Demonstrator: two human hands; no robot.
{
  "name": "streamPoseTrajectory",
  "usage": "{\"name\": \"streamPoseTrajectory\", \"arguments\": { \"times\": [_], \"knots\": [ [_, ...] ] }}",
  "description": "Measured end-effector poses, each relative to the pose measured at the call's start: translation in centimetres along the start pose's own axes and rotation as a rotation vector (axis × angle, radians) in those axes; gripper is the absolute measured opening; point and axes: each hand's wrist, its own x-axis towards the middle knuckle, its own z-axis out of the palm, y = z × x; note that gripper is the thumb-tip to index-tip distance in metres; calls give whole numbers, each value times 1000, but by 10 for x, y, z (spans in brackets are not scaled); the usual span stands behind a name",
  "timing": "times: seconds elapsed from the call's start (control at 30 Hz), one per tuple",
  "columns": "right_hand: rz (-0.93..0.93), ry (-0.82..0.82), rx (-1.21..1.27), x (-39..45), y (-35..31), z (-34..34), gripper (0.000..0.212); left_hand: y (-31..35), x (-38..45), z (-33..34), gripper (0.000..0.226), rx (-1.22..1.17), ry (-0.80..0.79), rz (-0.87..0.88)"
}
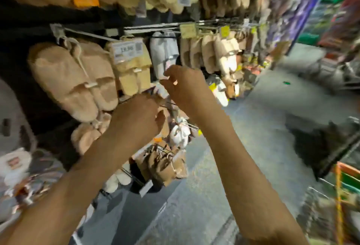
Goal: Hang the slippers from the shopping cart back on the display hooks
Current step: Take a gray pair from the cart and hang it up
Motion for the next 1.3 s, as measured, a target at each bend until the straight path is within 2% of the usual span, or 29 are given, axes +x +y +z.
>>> {"name": "streamPoseTrajectory", "arguments": {
  "times": [0.07,0.17,0.27,0.43,0.57,0.83,1.1,1.23,1.3],
  "knots": [
    [123,95,-75,-34,37,-40,19,49,13,12,36,-142,7,157],
    [326,160,-183,-82,85,-91,23,114,34,42,28,-346,-33,301],
    [503,205,-296,-126,132,-128,24,180,55,74,31,-396,-142,424],
    [647,367,-493,-182,198,-190,23,289,86,110,29,-450,-176,657],
    [709,446,-650,-217,233,-228,13,358,103,129,28,-511,-235,809],
    [1057,522,-828,-283,280,-275,13,480,128,185,28,-546,-336,1126],
    [1366,716,-953,-312,365,-293,14,592,177,256,26,-513,-452,1439],
    [1534,814,-944,-326,410,-288,22,639,189,299,30,-482,-520,1580],
    [1609,845,-902,-337,434,-287,20,660,191,323,30,-472,-563,1616]
  ]
}}
